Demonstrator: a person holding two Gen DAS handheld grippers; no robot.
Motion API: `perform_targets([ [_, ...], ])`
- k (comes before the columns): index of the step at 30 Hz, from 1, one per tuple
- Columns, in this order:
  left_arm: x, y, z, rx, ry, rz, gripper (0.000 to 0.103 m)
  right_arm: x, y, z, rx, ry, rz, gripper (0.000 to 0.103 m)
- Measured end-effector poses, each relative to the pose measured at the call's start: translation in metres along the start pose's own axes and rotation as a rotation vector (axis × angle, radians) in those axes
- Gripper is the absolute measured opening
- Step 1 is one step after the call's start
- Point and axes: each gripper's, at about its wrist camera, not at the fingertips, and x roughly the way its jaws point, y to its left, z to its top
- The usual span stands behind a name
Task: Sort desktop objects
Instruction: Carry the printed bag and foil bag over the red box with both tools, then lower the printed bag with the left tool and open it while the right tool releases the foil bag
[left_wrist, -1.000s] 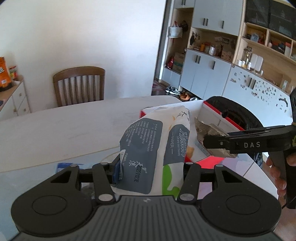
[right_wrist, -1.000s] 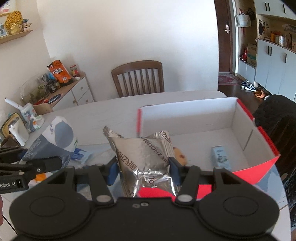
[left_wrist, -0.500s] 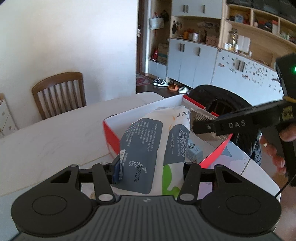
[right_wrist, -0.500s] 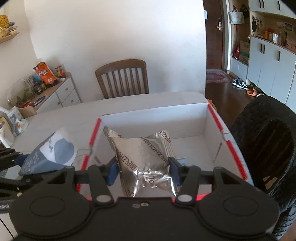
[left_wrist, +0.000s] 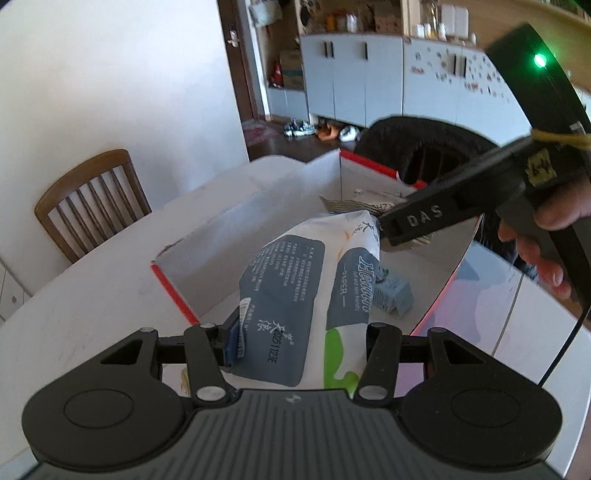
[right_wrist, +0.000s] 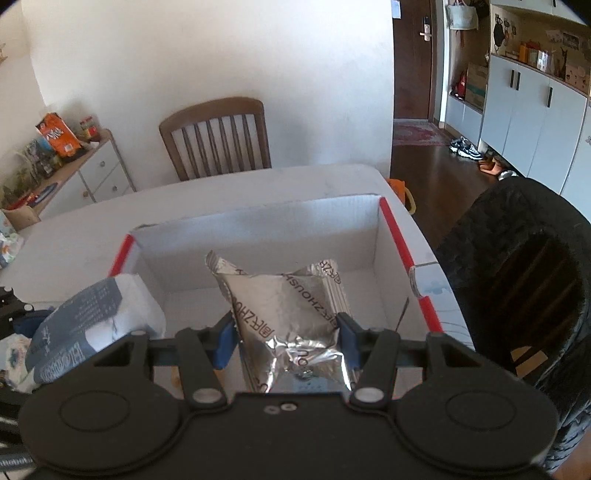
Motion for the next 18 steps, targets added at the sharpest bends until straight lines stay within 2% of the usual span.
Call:
perform_targets([
  [8, 0.028, -0.003, 0.005, 0.052, 0.077, 0.030, 0.051, 0.024, -0.009, -0.001, -0.020, 0.061, -0.007, 0.055],
  [15, 0.048, -0.011, 0.007, 0.080, 0.144, 0.017, 0.051, 0.041, -0.007, 0.007, -0.051, 0.101, -0.007, 0.055],
  [18, 0.053, -0.005, 0.006, 0.023, 0.169, -0.017, 0.052, 0.048, -0.008, 0.009, -0.039, 0.122, 0.006, 0.055],
])
